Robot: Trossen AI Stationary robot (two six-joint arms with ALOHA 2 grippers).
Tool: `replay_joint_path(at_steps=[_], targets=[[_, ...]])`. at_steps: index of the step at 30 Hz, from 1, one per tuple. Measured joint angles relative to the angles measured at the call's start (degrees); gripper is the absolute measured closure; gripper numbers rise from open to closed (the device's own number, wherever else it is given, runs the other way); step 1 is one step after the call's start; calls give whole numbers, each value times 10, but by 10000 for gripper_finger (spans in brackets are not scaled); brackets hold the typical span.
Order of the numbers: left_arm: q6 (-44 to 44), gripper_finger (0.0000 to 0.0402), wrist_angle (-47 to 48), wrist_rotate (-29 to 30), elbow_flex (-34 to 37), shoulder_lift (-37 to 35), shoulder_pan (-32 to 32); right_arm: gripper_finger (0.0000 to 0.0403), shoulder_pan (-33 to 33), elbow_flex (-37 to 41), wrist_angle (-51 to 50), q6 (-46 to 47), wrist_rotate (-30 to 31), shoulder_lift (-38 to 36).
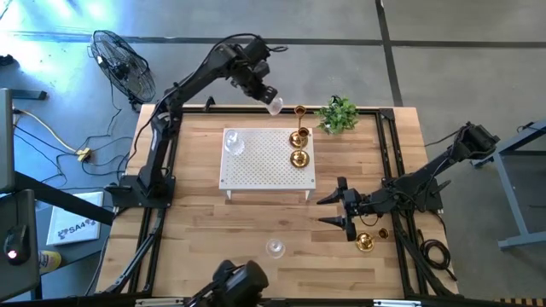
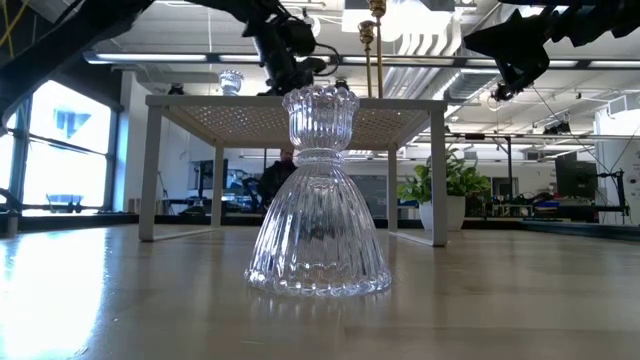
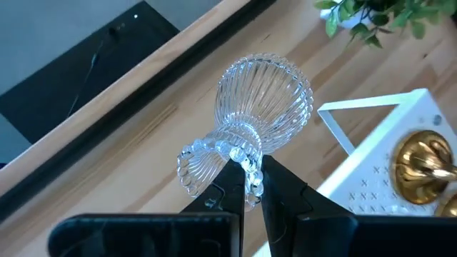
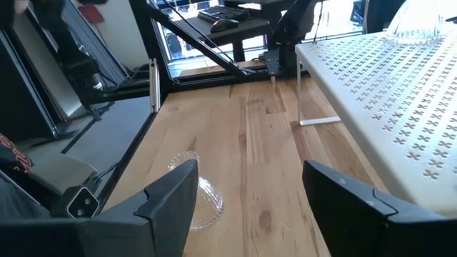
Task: Pick & Place candle stick holders
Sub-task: Put the top transparent glass candle holder on the shelf aligned with the other transparent glass candle holder
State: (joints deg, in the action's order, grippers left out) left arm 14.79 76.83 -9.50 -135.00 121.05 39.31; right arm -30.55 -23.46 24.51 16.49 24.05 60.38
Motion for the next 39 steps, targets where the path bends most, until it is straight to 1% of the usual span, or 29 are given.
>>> replay_joint_path(at_steps=[9,18,21,25,30,39], targets=[[-1,385,-3,-2,0,-74,-5,157,0,0,0,0,0,0],[-10,385,4,2,0,-149,-36,157,0,0,1,1,0,0],[-11,385,16,16,0,-170,-59,157,0,0,1,1,8,0],[-22,385,54,54,0,-195,-89,157,0,0,1,2,24,0],[-23,385,99,99,0,-217,-129,157,0,0,1,2,26,0],[-18,385,102,102,0,-245,-194,157,0,0,1,2,26,0]])
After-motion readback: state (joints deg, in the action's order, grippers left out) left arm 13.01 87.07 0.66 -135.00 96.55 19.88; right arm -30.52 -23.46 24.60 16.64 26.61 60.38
